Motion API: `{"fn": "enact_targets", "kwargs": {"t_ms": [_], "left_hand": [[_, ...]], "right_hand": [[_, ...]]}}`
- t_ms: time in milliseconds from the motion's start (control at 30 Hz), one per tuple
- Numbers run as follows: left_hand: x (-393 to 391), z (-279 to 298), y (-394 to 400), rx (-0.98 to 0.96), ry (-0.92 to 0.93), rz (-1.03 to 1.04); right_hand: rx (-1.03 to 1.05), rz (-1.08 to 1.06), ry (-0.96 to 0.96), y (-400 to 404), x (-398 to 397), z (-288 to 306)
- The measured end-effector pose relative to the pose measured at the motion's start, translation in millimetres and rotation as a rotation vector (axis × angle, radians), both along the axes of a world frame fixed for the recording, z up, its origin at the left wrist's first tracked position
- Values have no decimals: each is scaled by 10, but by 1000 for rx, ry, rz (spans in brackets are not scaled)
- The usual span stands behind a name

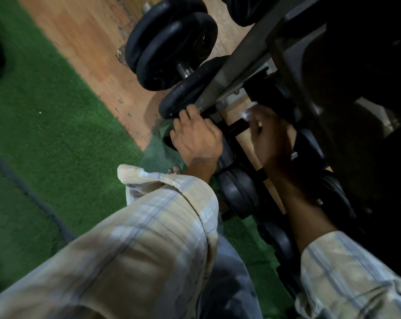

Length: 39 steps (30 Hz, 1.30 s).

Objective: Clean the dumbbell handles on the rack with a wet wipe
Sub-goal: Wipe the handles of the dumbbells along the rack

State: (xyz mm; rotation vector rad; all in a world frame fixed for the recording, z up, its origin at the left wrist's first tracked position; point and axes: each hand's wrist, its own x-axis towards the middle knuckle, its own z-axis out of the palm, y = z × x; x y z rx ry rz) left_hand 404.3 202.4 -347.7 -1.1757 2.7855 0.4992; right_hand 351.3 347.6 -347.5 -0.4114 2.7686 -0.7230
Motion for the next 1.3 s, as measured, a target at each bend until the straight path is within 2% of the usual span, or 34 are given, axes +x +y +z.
{"fn": "enact_targets", "kwargs": {"t_ms": [100,167,233,333,400,467,600,667,867,967,1100,1167,1233,1300], "left_hand": [[-6,-1,-5,-15,-12,-1],[-5,-7,-1,-17,-15,-5],[-1,-9,-2,-21,-18,-13],[-2,-7,-3,-20,-21,-19],[0,-14,2,-23,-18,-22],[3,-20,-1,-23,-14,-21],[4,-20,4,-31,-27,-19],[5,-23,2,-30,-22,-16],[9,-28,-4,-24,8,-12],[7,-18,-1,-33,11,-12],[8,-15,4,-29,21,-17],[7,-18,-3,-23,20,-20],[9,-20,-8,-21,21,-18],[9,-17,-4,-25,21,-24]], "right_hand": [[-101,154,5,-27,274,-50],[-106,172,60,6,342,-126],[-87,85,174,47,272,-199],[-105,-205,344,26,129,-171],[-94,-318,397,-38,120,-132],[-103,-313,304,-78,143,-124],[-197,-165,10,-149,341,-193],[-229,-172,-20,-184,423,-219],[-346,-675,211,-133,211,-140],[-414,-882,225,-239,116,-132],[-478,-1272,48,-331,29,-308],[-666,-1443,-167,-316,-56,-412],[-852,-1509,-375,-283,-119,-439],[-907,-1491,-480,-237,-140,-435]]}}
